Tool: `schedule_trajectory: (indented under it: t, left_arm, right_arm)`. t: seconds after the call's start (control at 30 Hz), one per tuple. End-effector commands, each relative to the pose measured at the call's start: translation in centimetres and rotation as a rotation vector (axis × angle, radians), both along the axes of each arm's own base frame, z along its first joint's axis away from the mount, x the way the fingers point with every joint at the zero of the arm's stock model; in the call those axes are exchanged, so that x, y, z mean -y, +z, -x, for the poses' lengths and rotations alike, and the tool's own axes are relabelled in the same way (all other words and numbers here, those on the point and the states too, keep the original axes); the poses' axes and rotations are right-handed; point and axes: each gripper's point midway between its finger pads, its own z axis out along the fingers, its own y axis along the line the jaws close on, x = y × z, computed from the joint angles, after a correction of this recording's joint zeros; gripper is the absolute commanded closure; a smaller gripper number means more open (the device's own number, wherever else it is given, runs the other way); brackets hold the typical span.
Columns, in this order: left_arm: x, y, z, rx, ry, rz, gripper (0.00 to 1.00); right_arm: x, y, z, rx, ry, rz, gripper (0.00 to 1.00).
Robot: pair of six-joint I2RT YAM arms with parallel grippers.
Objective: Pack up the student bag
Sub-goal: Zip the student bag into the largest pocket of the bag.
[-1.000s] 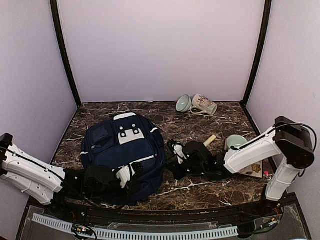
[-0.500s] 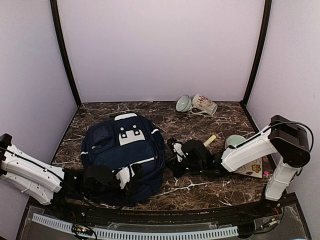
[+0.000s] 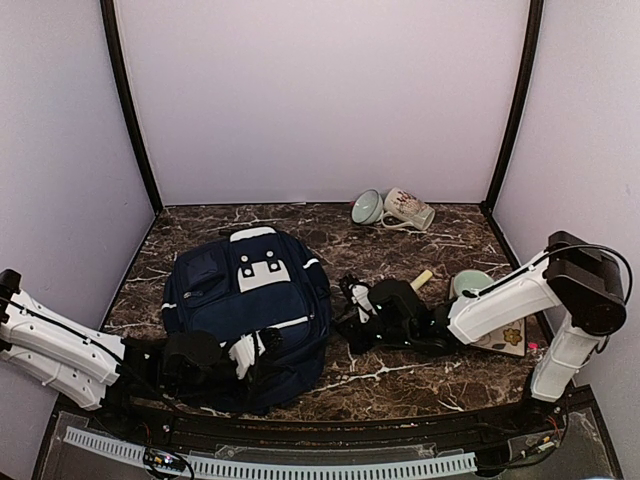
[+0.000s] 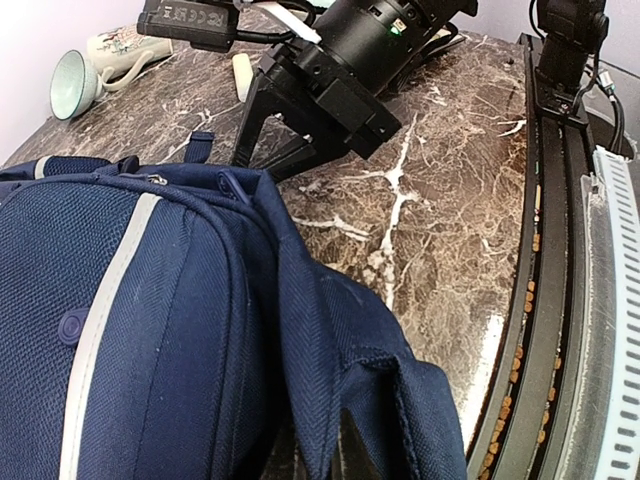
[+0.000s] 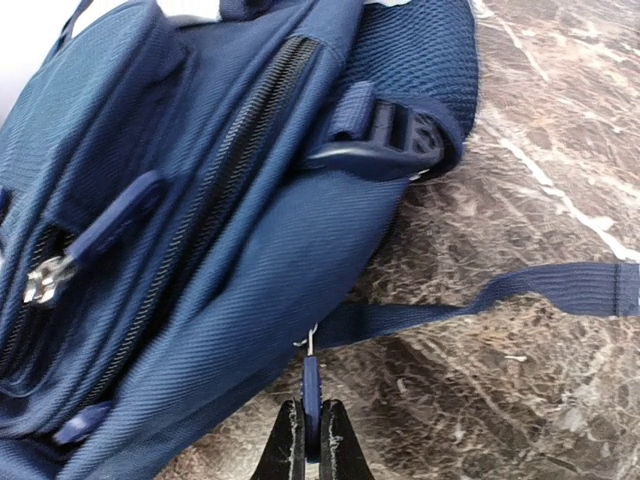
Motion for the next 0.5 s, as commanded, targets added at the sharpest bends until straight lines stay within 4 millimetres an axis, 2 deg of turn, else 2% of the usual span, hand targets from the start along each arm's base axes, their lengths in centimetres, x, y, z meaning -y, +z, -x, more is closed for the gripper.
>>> schedule_trajectory:
  t: [0.0,0.07,0.17,0.47]
  left_arm:
    - [0.9,2.1,1.9,-0.038,-0.086,0.109,1.00]
    - [0.8,2.1,1.8,-0.037,-0.081,0.104,1.00]
    - [0.8,1.8,1.7,-0.036,-0.072,0.094,1.00]
    - [1.6,1.8,0.9,-0.015,-0.046,0.092,1.00]
  right_arm:
    - [1.6,0.9,-2.3,0.036,-0.113,0.005,1.00]
    - [1.1,1.2,-1.8,0.027,-0.072,-0.014,1.00]
    - [0.3,1.6,0.0,0.000,0.033,-0.061,1.00]
    - [-0.1,3.3,4.5,-0.035,0.189,-0.132,1.00]
